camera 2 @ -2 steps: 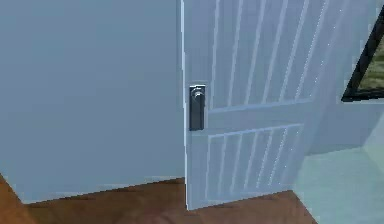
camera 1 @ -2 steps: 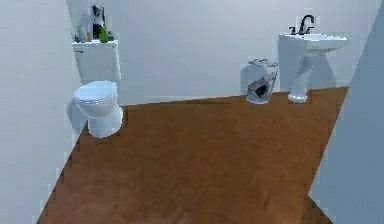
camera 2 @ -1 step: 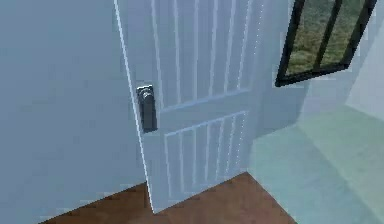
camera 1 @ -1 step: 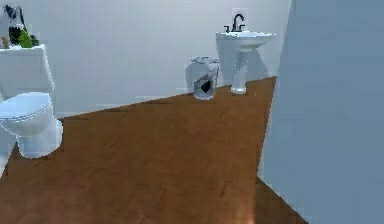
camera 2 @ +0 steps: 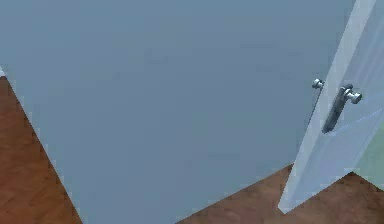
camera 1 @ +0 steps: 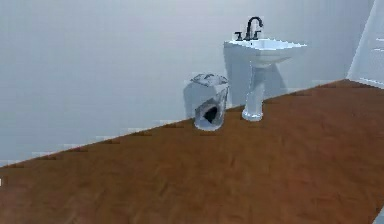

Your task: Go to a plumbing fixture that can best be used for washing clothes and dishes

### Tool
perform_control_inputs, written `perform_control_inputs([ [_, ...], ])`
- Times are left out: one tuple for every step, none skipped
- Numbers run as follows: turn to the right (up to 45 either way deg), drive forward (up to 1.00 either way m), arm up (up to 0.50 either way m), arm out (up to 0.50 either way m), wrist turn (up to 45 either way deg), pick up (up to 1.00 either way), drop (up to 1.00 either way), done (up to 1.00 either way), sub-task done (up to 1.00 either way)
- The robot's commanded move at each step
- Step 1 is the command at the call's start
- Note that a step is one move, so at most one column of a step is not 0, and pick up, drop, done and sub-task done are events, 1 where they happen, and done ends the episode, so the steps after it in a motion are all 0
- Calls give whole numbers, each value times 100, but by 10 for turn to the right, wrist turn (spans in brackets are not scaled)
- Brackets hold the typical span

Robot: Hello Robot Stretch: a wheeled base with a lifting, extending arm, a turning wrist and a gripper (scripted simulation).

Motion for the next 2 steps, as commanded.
perform_control_inputs([
  [60,0,0,0,0,0,0,0,0],
  [0,40,0,0,0,0,0,0,0],
])
